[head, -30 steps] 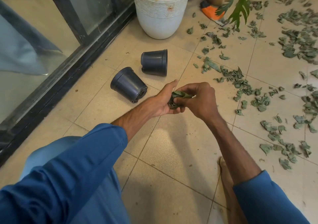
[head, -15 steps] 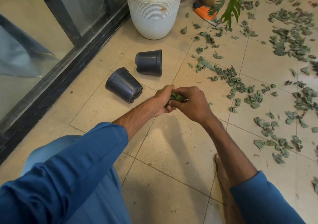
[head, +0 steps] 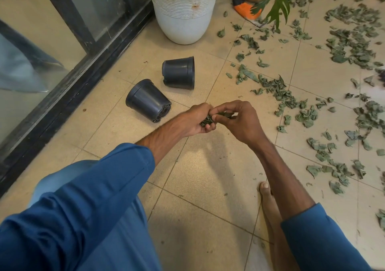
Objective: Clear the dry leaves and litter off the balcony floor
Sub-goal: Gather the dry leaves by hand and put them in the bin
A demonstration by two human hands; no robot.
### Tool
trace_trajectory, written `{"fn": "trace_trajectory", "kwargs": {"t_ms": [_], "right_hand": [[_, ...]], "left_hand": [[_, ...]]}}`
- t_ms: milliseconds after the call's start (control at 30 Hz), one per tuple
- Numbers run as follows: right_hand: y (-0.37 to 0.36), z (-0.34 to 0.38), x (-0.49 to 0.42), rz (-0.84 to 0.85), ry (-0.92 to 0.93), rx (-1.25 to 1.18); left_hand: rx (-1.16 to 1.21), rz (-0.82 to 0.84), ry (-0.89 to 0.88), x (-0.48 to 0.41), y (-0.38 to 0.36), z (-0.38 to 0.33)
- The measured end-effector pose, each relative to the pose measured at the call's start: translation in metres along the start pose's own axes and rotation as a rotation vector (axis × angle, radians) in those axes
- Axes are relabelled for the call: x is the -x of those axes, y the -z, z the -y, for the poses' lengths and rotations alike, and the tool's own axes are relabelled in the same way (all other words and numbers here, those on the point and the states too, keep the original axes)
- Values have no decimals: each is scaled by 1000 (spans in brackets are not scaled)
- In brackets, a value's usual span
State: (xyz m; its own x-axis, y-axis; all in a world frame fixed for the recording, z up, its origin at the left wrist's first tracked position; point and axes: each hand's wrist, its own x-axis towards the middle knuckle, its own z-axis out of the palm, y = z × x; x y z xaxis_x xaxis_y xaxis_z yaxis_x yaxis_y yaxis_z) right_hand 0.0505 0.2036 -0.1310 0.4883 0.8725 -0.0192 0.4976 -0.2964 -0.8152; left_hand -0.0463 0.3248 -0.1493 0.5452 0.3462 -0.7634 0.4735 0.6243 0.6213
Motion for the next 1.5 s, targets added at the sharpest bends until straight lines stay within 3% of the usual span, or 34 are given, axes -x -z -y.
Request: {"fn": "trace_trajectory", "kwargs": {"t_ms": [200,367,500,733,933,1067,1167,1267,1367,1500], "right_hand": [[16,1,1,15,34,-75],[16,13,-1,76,51,-37],[13,16,-3,88,34,-24],[6,10,-4,-54,37,50],[6,4,5,-71,71,98],[26,-2,14,-9,-40,-106],[49,-29,22,-88,-176,-290],[50,-82,33,-211,-357,-108],[34,-122,43,-171,-486,113],[0,-127,31,-124,-433,224]], "left_hand": [[-2,8,-10,-5,1,-3],[28,205,69,4,-4,-7],[37,261,91,10,-7,-8],[-30,143,60,7,-10,-6],[-72,44,19,6,-19,-3],[-132,-9,-37,6,-29,-3],[-158,10,-45,6,-39,-6],[-182,20,-49,4,-45,-6],[-220,19,-64,2,-47,-6],[-272,1,-75,-2,-46,-2]]}}
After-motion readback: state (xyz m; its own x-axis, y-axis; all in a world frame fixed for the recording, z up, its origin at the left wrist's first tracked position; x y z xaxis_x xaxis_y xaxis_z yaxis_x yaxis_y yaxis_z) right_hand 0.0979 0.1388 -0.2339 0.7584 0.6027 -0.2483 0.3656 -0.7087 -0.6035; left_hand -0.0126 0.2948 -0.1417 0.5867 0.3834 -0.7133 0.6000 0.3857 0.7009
